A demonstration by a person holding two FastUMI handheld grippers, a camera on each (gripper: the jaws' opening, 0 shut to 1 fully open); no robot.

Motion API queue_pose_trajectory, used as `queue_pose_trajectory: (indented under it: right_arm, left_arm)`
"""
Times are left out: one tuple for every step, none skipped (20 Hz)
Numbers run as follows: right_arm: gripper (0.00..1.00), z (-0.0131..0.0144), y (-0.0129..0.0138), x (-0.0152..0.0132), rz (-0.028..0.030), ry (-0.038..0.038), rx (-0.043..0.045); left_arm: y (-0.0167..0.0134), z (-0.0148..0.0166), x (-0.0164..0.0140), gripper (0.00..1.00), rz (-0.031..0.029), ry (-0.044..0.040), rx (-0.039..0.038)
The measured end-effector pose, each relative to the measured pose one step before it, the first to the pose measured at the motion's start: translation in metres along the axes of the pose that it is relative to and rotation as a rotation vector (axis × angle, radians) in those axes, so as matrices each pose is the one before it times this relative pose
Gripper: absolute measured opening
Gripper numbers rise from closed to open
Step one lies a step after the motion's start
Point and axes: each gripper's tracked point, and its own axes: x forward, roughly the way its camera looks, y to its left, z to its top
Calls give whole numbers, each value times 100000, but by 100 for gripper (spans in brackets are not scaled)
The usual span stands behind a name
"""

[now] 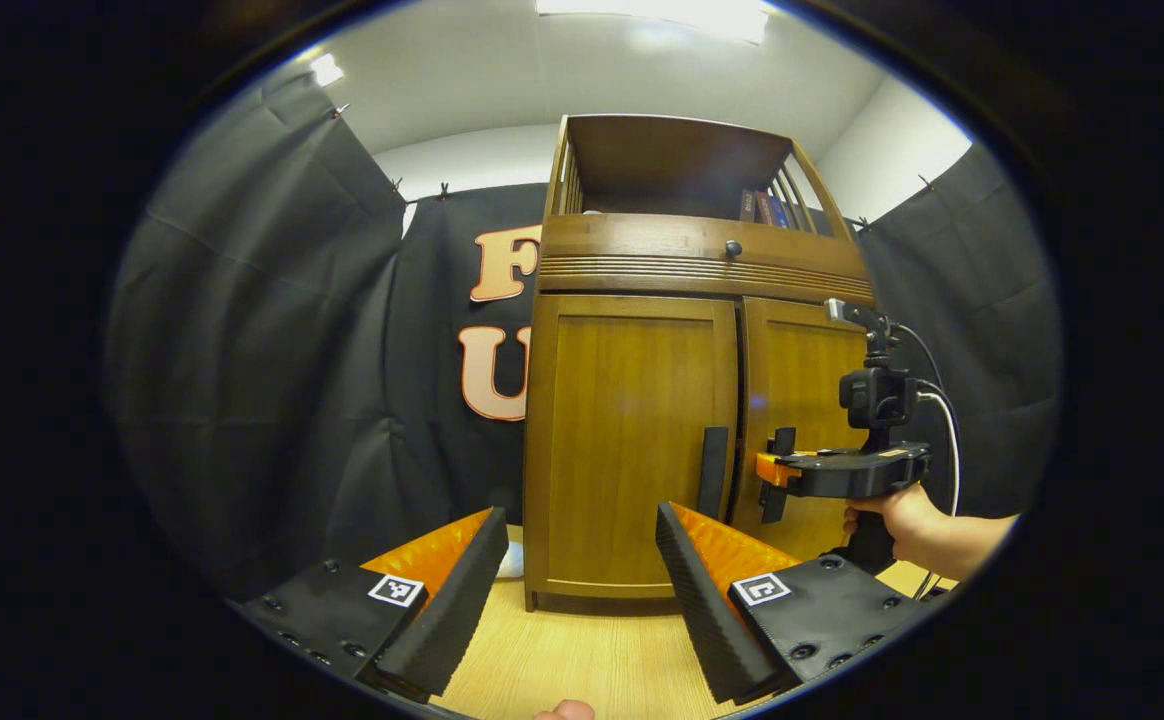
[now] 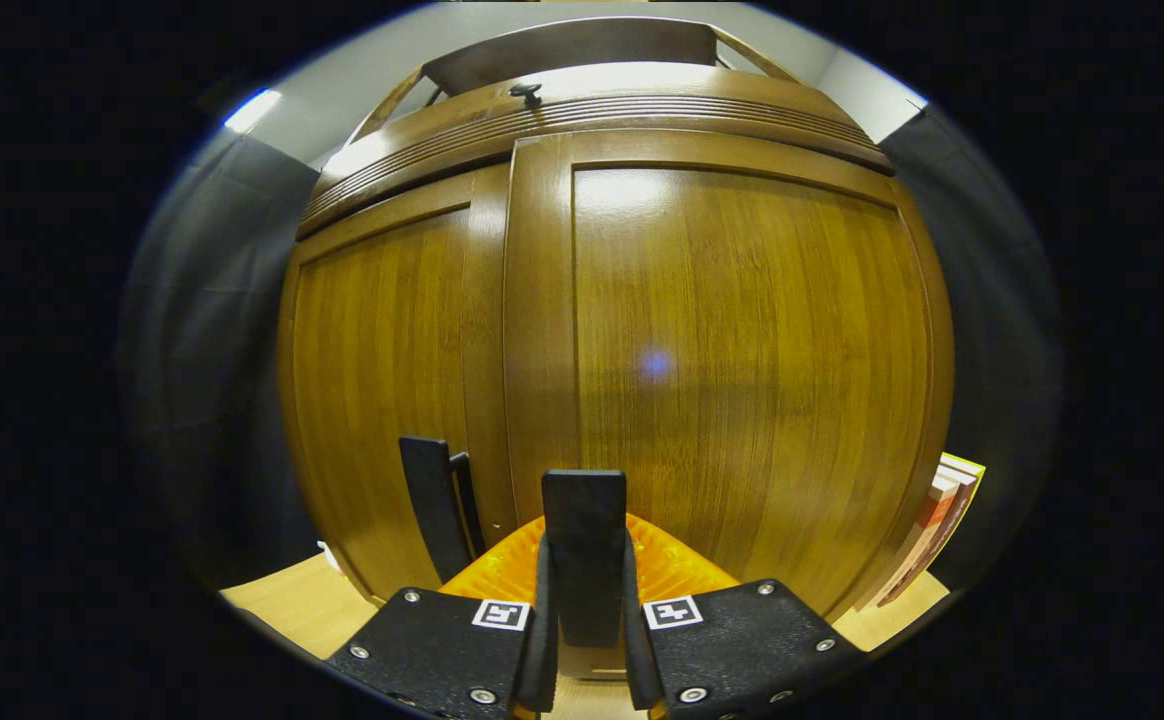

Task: Open the right door of the double-door shoe cabinet with the right hand, and open the left door with the left hand.

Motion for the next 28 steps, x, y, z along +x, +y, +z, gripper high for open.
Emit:
queue_pose_trajectory:
  right_arm:
    - [28,93,-75,-571,761,-617,-178]
    - [28,101,142,-435,818,-264,-57]
    - [27,-42,2,-744,650,-146,912]
    - [28,-17,-117,-768,262,-141,1558]
    - [28,-8,-35,-588,302,-154,876]
    - [31,60,-48,-503,81,-69,470]
    - [28,57,-82,-515,262,-38,-15]
    - [27,1,21,-513,593,270,183]
    - [28,-17,-78,-831,625,605,497]
    - [27,15,-199,-771,463,171,863]
    - [27,124,-122,-795,457,-178,721]
    - [27,119,-145,-706,257,-271,641]
    - [27,42,-199,-442,221,122,225]
    - [31,-91,-233,-496,203,385,-106]
    - [27,-127,-143,-407,189,488,-493]
    - [27,-83,-236,-496,202,395,-731]
    - [27,-10,-136,-297,150,75,-943]
    - [27,-29,-233,-459,-8,154,-796]
    - [27,-40,-227,-429,-113,159,-501]
    - [27,-29,-368,-609,118,354,-238]
    - [27,-53,-358,-502,264,321,83]
    - [27,-132,-260,-603,368,292,357]
    - [27,-68,-299,-595,164,227,708]
    - [27,34,-269,-592,18,-138,611]
    - [27,20,-334,-354,-80,4,-167]
    - [24,71,-300,-276,-507,-58,136]
    - [27,-44,-303,-366,-760,224,-158]
    - [27,-72,-314,-410,-834,58,-561]
  left_arm:
    - [-195,-39,-38,96,-420,479,493]
    - [-411,-54,-194,94,-630,199,507]
    - [-310,151,19,96,-457,-125,565]
    - [-446,115,55,96,-577,-264,354]
    - [-481,93,-5,96,-937,-123,53]
    - [-611,-173,209,94,-1136,211,-99]
    - [-729,-192,98,94,-1396,428,-294]
    - [-776,-191,1,94,-1325,281,-399]
    - [-534,-85,-22,94,-1248,409,-371]
    - [-582,-296,133,94,-987,517,-353]
    - [-356,-255,73,94,-955,544,-484]
    - [-526,-198,172,96,-740,606,-532]
    - [-537,-203,151,96,-726,706,-753]
    - [-499,-277,117,99,-816,706,-782]
    - [-255,-142,155,99,-488,513,-580]
    - [-330,-298,153,99,-339,353,-320]
    - [-312,-172,129,96,-384,102,33]
    - [-228,-194,397,94,-136,15,794]
    - [-54,-219,279,94,303,151,1275]
    - [-7,-273,331,96,423,80,1110]
    - [2,-114,307,96,300,63,273]
    - [-109,-120,747,94,-17,212,-497]
    - [-206,-13,303,94,-394,265,-1045]
    - [-157,-183,287,94,-193,234,-691]
    - [-176,-88,225,94,-159,253,-767]
    - [-301,-12,240,94,-530,153,-473]
    - [-354,-11,276,94,-1042,91,419]
    - [37,104,268,94,329,-404,1232]
